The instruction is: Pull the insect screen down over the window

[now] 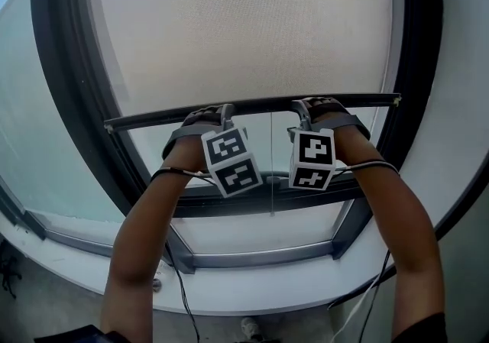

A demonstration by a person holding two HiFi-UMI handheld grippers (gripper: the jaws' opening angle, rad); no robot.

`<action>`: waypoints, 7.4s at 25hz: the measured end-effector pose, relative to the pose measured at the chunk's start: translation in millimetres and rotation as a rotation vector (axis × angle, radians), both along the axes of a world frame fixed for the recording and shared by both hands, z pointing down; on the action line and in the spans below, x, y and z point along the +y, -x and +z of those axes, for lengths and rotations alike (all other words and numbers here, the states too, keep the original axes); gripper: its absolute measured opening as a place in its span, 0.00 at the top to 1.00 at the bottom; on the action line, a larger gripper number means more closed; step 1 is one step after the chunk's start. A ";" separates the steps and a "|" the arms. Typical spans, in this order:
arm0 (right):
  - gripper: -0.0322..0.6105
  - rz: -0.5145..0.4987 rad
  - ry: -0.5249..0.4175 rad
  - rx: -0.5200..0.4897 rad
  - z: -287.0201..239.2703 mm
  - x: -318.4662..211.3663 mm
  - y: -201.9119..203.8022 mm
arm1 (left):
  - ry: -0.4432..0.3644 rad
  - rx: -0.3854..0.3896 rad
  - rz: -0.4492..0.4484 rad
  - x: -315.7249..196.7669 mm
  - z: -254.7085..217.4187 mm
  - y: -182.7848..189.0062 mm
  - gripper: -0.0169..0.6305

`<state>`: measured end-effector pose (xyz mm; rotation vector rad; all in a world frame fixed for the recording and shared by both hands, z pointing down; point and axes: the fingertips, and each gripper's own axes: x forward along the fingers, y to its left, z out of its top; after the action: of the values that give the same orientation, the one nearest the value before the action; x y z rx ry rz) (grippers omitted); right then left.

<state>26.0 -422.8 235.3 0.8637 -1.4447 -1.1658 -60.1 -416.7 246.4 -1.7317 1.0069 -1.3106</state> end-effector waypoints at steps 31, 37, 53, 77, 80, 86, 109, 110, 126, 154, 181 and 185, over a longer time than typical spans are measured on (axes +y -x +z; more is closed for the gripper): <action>0.62 0.060 0.112 -0.001 117.6 5.8 -4.8 | 0.103 0.011 0.011 8.6 115.0 -5.0 0.55; 0.62 0.057 0.182 0.021 145.7 8.5 -4.9 | 0.148 -0.014 0.003 5.9 142.8 -1.4 0.56; 0.62 0.039 0.233 0.018 186.4 10.1 -4.2 | 0.194 -0.013 -0.005 11.0 183.9 -6.3 0.56; 0.62 0.027 0.347 0.007 292.7 17.0 -4.9 | 0.290 -0.005 -0.026 14.5 292.5 -3.3 0.56; 0.62 0.028 0.348 0.007 294.8 16.7 -6.0 | 0.291 0.002 -0.024 14.1 293.9 -5.0 0.56; 0.62 0.033 0.358 0.007 298.7 18.5 -5.7 | 0.313 0.010 -0.023 17.4 297.0 -5.0 0.56; 0.62 0.063 0.395 0.030 307.3 26.7 -5.9 | 0.346 0.031 0.011 28.1 305.3 -4.7 0.56; 0.62 0.066 0.398 0.031 307.1 26.8 -5.4 | 0.351 0.031 0.014 28.4 305.0 -3.8 0.56; 0.62 0.107 0.421 0.047 317.7 25.8 -6.9 | 0.394 -0.017 0.011 27.8 315.5 -4.5 0.57; 0.62 0.092 0.390 0.057 317.3 20.4 -7.6 | 0.310 -0.003 -0.015 17.3 311.5 -6.9 0.61; 0.77 0.042 0.339 0.055 306.7 15.8 -7.7 | 0.280 -0.028 -0.015 10.6 299.3 -2.1 0.80; 0.77 0.040 0.316 0.029 297.8 20.6 -10.5 | 0.216 0.035 -0.015 16.3 279.5 1.7 0.80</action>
<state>36.5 -402.2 533.1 0.6491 -1.5296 -0.8851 -61.7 -400.3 525.9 -1.9164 0.9265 -1.4475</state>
